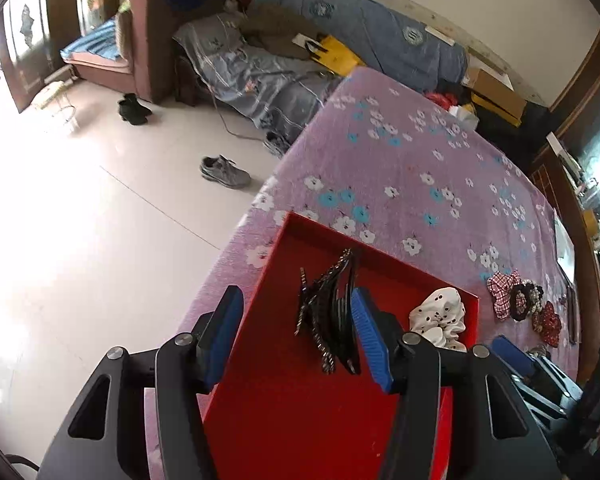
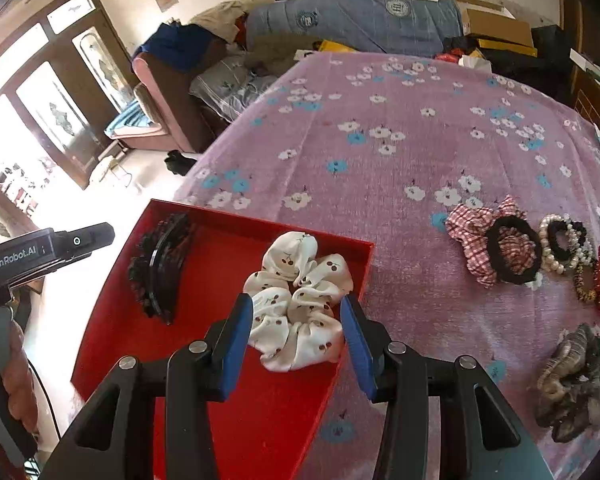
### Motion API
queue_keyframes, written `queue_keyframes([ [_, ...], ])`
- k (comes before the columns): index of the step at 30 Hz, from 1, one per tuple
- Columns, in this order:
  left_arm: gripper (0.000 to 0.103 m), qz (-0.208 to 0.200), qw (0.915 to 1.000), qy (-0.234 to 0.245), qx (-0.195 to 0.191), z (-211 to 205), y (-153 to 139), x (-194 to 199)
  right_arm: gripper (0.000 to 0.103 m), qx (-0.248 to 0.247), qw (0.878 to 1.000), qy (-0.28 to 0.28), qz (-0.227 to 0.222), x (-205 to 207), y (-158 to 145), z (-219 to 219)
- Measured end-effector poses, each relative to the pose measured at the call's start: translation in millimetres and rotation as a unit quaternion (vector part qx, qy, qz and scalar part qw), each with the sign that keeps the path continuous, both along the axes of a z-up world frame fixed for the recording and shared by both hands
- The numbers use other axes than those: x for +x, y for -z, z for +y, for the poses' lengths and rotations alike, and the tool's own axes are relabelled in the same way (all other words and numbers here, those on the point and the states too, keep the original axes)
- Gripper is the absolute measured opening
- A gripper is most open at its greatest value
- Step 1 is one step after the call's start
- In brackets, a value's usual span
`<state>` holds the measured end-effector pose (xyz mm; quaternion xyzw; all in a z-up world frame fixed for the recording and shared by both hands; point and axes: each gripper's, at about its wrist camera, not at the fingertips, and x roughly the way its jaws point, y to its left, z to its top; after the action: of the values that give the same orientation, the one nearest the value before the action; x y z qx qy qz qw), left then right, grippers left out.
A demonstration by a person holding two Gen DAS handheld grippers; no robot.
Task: Organize jewelry
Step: 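Carry the claw clip into the red tray and open left tool while right tool drops the scrunchie there, then grasp the grey sheer scrunchie with left tool while right tool reaches the red polka-dot scrunchie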
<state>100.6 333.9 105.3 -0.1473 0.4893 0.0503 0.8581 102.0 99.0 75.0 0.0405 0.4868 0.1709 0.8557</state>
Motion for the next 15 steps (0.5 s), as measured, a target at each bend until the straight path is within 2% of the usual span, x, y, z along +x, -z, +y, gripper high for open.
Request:
queue_keyframes([
  [3,0.055,-0.003,0.9998,-0.014,0.015,-3.9,-10.7,-16.5,0.051,0.010,1.000,-0.003,-0.008,-14.6,-10.3,-16.2],
  [7,0.056,-0.008,0.9997,-0.020,0.014,-21.9,-21.4,-41.0,0.052,0.025,1.000,0.003,-0.010,-36.9,-16.9,-45.1],
  [15,0.056,-0.011,0.9999,0.004,-0.002,-100.6,-30.5,-78.6,0.052,0.030,0.999,0.034,-0.005,-98.7,-17.2,-140.4],
])
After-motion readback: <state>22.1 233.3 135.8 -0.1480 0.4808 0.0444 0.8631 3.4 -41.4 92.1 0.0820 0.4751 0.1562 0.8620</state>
